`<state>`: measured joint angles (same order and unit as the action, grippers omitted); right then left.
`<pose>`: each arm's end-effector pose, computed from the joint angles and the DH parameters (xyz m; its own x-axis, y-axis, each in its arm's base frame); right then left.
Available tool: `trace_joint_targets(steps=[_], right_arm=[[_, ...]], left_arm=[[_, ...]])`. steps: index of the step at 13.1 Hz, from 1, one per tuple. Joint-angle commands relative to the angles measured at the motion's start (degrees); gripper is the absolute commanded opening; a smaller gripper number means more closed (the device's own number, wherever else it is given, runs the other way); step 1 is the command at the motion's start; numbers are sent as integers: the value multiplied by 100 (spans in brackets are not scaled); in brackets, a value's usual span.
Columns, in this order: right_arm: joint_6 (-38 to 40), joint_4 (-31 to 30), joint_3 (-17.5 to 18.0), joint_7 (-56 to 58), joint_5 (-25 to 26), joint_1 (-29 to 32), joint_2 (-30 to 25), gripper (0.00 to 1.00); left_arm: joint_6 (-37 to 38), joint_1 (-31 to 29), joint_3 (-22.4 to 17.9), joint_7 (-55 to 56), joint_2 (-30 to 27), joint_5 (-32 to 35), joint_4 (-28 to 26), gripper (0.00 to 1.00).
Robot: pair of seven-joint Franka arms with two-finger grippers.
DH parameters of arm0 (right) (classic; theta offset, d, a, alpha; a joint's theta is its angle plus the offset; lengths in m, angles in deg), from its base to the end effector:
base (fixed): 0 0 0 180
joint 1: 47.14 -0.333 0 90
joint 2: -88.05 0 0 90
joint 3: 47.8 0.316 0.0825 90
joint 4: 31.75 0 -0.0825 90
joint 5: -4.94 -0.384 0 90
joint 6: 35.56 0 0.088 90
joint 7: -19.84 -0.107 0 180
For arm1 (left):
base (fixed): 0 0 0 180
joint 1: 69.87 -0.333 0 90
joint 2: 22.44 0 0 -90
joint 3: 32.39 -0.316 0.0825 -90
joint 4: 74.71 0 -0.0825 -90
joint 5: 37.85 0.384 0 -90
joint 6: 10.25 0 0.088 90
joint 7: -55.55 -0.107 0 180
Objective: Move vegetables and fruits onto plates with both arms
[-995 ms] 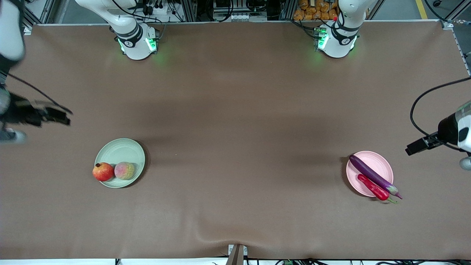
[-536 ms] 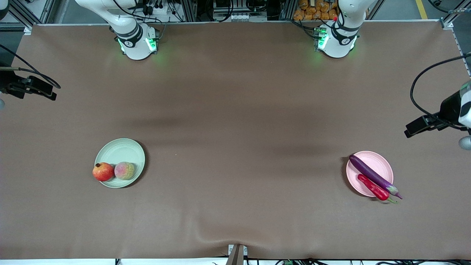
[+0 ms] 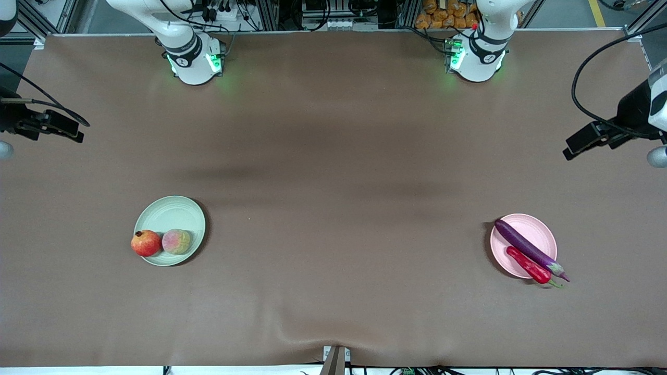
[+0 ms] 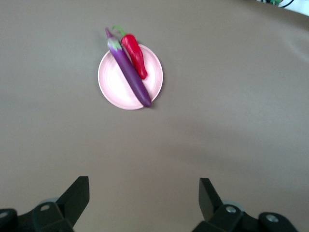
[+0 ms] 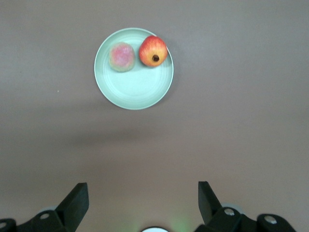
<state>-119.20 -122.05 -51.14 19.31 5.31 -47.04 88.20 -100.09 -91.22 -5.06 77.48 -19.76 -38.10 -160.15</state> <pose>0.5416 -0.0333 0.6116 0.9905 -0.0695 -0.1185 -0.0691 -0.9976 0.0077 0.5654 -0.0529 0.6384 0.9609 0.2758 0.0230 0.2749 -0.9608 0.0371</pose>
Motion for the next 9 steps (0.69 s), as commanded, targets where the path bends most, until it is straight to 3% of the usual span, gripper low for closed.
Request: trace_joint_targets(steps=[1, 3, 9], right_arm=[[365, 117, 26, 36, 16, 34, -93, 100], [479, 170, 35, 36, -54, 25, -102, 100], [489, 152, -53, 176, -169, 131, -172, 100]], left_arm=[[-42, 1014, -1094, -57, -768, -186, -902, 100], [-25, 1640, -1729, -57, -1050, -186, -1201, 100], [345, 1880, -1951, -241, -1341, -37, -1264, 100]])
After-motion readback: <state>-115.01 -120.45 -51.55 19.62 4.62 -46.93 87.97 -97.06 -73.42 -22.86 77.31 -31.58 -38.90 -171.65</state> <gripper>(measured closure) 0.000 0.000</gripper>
